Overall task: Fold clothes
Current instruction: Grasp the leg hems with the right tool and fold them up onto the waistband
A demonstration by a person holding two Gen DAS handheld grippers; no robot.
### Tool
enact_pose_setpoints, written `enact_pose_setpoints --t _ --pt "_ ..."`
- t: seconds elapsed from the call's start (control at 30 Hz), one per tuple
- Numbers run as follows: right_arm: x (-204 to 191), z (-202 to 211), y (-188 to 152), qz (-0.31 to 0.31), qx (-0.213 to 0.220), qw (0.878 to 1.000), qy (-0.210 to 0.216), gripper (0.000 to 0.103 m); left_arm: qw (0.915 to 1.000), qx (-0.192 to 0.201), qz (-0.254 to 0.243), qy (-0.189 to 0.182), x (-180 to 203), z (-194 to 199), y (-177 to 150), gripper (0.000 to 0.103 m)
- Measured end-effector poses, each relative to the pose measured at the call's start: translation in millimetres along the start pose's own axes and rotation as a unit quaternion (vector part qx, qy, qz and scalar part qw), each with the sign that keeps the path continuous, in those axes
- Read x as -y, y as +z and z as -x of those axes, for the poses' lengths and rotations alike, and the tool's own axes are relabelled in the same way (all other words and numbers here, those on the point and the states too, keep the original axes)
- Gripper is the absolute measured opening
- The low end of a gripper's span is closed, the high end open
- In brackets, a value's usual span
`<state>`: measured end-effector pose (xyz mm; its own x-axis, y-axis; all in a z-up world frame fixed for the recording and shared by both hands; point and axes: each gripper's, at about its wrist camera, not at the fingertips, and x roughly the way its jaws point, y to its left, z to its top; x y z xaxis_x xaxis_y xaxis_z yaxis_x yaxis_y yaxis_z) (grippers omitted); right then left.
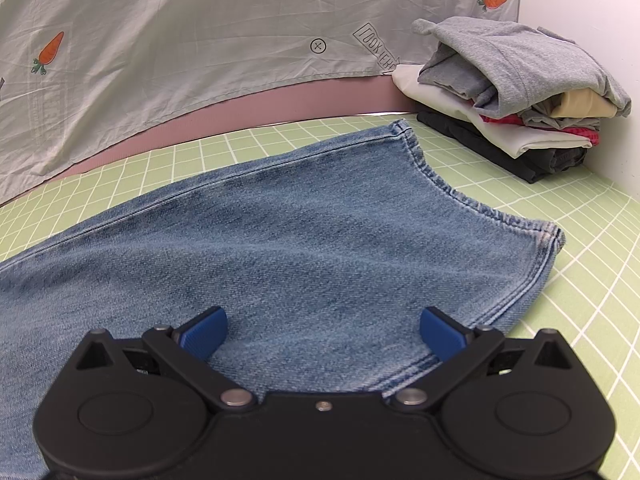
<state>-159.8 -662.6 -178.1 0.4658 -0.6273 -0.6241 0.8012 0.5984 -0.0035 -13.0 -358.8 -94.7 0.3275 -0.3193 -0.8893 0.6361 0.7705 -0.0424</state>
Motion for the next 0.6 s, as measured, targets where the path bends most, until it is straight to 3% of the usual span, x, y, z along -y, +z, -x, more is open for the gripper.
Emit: enact_pose_setpoints --t 0.07,0.2,0.27,0.37,0.47,0.6 --pt "2 0 3 0.004 -0.010 1.000 0.007 0.103 0.9996 0.001 0.016 -0.023 -6 6 5 0.062" --pt "15 -2 21 0.002 -0.051 0.998 0.044 0.103 0.9959 0.035 0.064 -0.054 -21 34 14 0.075" --pt "29 -1 29 -0.016 -0.044 0.998 0.039 0.103 0.9924 0.061 0.084 -0.066 -30 48 19 0.085" --pt "51 -1 41 -0.042 -0.024 0.999 0.004 0.103 0.9911 0.075 0.104 -0.033 -42 53 24 0.090" --pt "78 -16 50 -0.058 -0.023 0.998 -0.030 0.103 0.9922 0.043 0.111 0.036 -61 38 28 0.090" --pt "107 -37 54 -0.071 -0.041 0.994 -0.069 0.103 0.9878 0.007 0.139 0.070 -83 23 22 0.090"
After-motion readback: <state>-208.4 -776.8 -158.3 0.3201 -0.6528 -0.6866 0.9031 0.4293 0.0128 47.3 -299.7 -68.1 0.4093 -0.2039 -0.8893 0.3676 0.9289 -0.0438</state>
